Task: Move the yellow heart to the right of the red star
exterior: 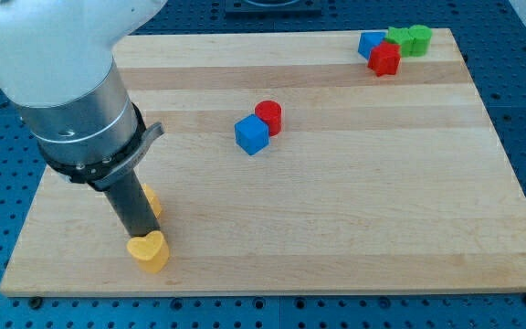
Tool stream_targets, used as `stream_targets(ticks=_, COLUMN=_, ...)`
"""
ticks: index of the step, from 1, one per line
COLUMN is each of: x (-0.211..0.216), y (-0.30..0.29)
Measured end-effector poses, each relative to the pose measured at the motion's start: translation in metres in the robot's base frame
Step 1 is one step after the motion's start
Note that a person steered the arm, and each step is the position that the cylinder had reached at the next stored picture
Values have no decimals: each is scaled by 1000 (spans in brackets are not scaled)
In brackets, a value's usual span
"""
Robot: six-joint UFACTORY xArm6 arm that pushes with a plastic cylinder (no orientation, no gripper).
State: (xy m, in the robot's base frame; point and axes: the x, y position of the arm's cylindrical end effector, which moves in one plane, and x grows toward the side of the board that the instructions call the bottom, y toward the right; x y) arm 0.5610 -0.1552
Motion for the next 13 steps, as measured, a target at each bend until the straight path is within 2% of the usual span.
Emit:
stream_targets(ticks=1, x=8, y=-40)
stream_targets(ticks=2, x=33, y=-57)
stream_targets(ticks=3, x=40, y=-29)
stream_targets(ticks=6, x=-10, y=175)
stream_targets(ticks=7, x=-3, y=166)
stream_targets(ticks=8, x=29, y=151)
stream_targets(ticks=9, x=29, y=190)
stream_targets(ticks=11, x=-67, y=226)
stream_targets(ticks=12, x=-100, y=243)
stream_targets(ticks=13, x=-69, y=229)
